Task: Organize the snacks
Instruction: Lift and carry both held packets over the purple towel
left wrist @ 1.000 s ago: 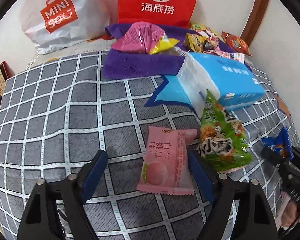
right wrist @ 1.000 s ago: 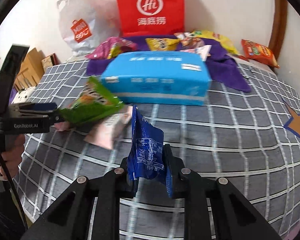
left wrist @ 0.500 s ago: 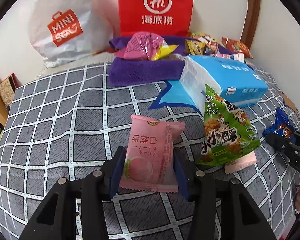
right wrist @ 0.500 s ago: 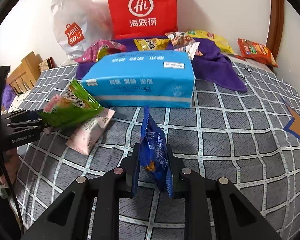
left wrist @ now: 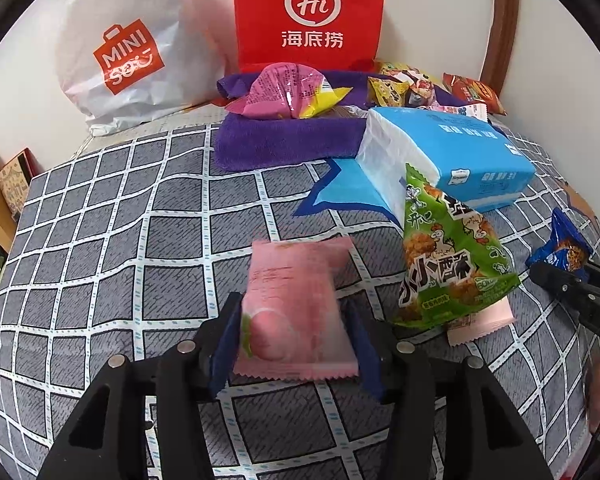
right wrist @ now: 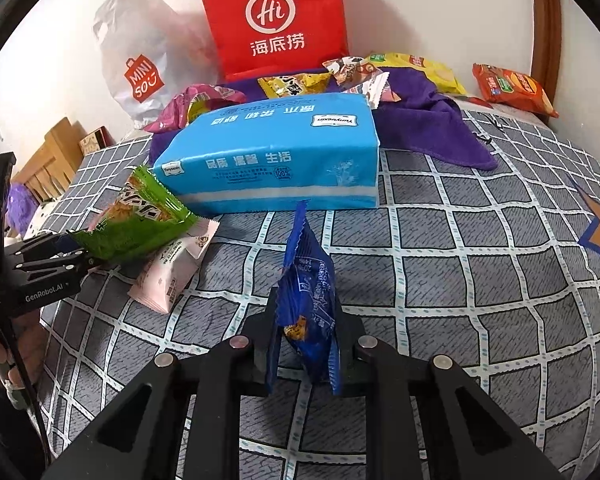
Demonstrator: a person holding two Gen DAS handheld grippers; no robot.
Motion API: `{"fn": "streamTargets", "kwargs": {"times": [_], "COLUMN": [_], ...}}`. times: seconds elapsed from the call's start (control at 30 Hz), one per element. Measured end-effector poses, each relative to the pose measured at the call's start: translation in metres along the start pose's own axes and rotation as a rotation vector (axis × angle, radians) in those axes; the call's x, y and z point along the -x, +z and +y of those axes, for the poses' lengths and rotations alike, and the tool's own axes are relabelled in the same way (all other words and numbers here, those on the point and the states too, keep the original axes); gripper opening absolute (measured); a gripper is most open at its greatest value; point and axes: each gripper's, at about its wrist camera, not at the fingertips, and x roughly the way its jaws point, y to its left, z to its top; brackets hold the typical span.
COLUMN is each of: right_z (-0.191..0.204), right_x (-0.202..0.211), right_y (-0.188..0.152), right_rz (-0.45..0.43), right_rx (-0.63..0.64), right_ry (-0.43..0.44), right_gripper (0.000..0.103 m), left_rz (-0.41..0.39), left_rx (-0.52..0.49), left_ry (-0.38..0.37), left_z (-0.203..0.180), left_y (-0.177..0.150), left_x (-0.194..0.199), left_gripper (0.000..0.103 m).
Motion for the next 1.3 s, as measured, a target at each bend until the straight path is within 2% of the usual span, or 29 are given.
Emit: {"fn": "streamTargets", "kwargs": {"times": [0.67, 0.83, 0.9, 1.03, 1.3], "right_z": [0.0, -0.002, 0.0, -0.002, 0.006], "right_x": [-0.002, 0.001, 0.006, 0.027, 0.062], "right_y": [-0.001, 0.0, 0.002, 0.007, 0.02], "right_rz": [0.002, -0.002, -0.008, -0.043, -0.094], "right_rx": [0.002, 0.001, 0.023, 0.014, 0.051], "right_ry": [-0.005, -0.016, -0.068, -0.044, -0.097], "right_gripper": [0.018, 0.016, 0.016, 0.016, 0.016], "left_rz": [-0.006, 0.003, 0.0, -0.004, -0.027], "left_rx": [0.018, 0.054, 0.067, 0.078, 0.108], "left_ry": [-0.016, -0.041, -0.045, -0.047, -0.099], "left_z": [0.005, 0.012, 0.014, 0.015, 0.009], "left_y": [0.0, -0.002, -0.002, -0.003, 0.006], "left_x": [0.001, 0.007, 0.015, 0.031, 0.064], "left_gripper": [0.049, 0.047, 0.047, 0.047, 0.047]}}
